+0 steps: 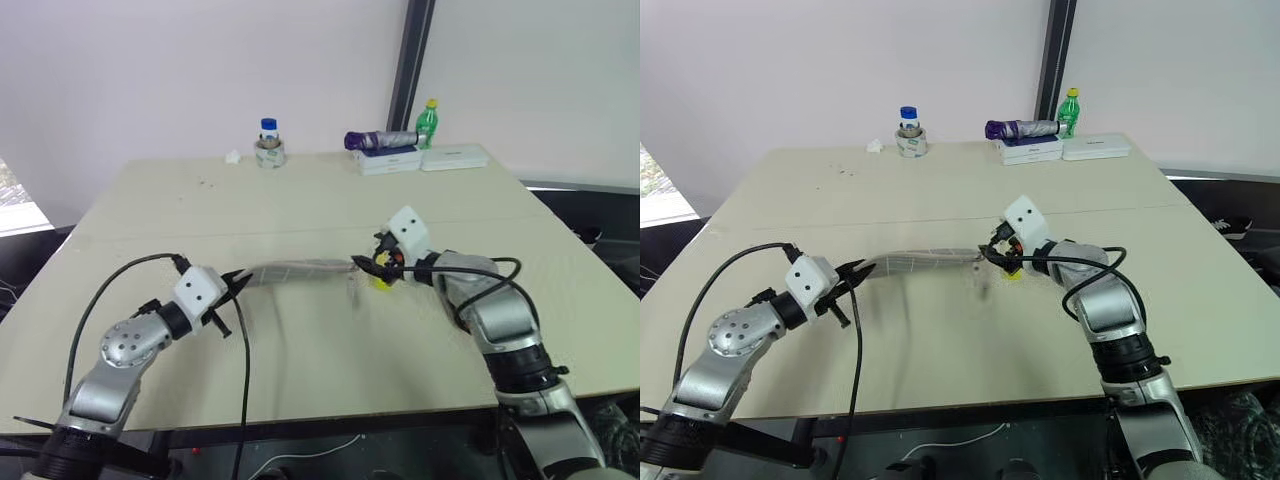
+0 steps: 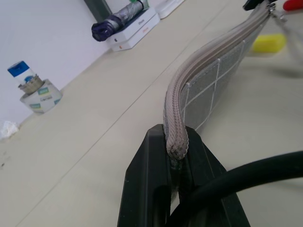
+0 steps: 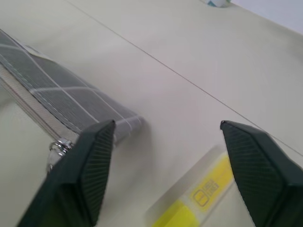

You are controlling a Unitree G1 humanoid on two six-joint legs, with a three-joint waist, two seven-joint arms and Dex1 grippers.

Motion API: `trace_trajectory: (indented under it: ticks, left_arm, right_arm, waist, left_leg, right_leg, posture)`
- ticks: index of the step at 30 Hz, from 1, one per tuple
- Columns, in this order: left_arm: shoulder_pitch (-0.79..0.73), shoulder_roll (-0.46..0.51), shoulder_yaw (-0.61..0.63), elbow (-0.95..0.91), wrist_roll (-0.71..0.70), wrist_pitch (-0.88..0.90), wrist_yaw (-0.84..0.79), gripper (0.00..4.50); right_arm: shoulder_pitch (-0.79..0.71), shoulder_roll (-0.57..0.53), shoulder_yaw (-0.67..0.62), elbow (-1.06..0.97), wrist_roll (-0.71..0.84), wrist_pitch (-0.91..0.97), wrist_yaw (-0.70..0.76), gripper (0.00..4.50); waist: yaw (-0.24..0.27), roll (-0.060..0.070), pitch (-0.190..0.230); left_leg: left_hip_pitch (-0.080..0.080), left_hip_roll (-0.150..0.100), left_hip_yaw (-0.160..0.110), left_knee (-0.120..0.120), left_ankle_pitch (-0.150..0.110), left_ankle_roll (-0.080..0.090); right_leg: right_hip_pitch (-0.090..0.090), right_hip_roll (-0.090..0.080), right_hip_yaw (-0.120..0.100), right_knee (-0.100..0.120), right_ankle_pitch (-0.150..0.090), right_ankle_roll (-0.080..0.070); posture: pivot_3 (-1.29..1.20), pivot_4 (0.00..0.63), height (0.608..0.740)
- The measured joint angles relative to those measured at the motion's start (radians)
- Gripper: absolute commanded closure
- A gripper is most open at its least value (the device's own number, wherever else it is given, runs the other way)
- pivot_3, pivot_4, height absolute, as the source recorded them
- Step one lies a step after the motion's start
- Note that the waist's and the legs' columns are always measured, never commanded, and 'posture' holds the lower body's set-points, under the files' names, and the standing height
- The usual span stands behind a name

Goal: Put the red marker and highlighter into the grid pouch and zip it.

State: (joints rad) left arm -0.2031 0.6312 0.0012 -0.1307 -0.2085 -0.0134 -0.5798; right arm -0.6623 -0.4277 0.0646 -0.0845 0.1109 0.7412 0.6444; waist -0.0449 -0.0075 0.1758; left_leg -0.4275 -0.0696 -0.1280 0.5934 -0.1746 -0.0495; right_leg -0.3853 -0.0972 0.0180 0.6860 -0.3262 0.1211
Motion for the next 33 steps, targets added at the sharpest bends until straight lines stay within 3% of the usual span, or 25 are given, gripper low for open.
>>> trace_trajectory:
  ticks: [19, 27, 33]
  left_arm:
    - [-0.005, -0.108, -0.021, -0.033, 0.060, 0.097, 0.024, 4.50]
    - [-0.009, -0.160, -0.027, -0.041, 0.076, 0.123, 0.041, 4.50]
    - [-0.008, -0.173, -0.028, -0.066, 0.080, 0.142, 0.040, 4.50]
  right_arm:
    - [0.023, -0.016, -0.097, -0.031, 0.131, 0.081, -0.046, 1.07]
    - [0.076, 0.057, -0.071, -0.054, 0.178, 0.122, -0.091, 1.07]
    - [0.064, 0.096, -0.058, 0.042, 0.158, 0.062, -0.147, 1.07]
  waist:
    - [0.006, 0.000, 0.000]
    - [0.004, 0.000, 0.000]
    - [0.005, 0.000, 0.000]
  left_leg:
    - [0.000, 0.000, 0.000, 0.000, 0.000, 0.000]
    - [0.000, 0.000, 0.000, 0.001, 0.000, 0.000]
    - [0.000, 0.000, 0.000, 0.001, 0.000, 0.000]
  right_leg:
    - [0.001, 0.000, 0.000, -0.001, 0.000, 0.000]
    - [0.001, 0.000, 0.000, -0.001, 0.000, 0.000]
    - [0.001, 0.000, 0.000, -0.001, 0.000, 0.000]
  posture:
    - [0.00, 0.150, 0.740]
    - [0.00, 0.150, 0.740]
    - [0.00, 0.150, 0.740]
